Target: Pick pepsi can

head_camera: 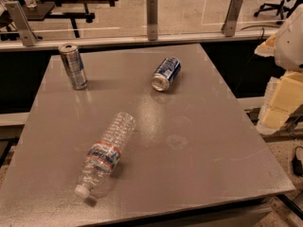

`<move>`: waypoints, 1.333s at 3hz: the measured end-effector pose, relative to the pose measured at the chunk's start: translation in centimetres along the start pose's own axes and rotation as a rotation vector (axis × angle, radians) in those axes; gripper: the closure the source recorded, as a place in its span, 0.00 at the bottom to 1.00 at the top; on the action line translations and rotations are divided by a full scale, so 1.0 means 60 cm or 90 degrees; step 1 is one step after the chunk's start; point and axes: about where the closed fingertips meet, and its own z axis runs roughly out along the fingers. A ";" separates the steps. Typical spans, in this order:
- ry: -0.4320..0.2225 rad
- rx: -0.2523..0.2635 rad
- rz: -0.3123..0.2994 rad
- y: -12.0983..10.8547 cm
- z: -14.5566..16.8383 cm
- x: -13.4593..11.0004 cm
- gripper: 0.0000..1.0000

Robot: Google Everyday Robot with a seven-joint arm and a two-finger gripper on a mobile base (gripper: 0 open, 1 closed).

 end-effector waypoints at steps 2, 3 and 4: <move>-0.020 0.008 -0.038 -0.023 0.001 -0.022 0.00; -0.060 0.012 -0.107 -0.063 0.014 -0.072 0.00; -0.098 0.011 -0.197 -0.106 0.045 -0.140 0.00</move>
Offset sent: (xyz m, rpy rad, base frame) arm 0.0402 0.0203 0.0100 0.0238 -0.0526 0.1604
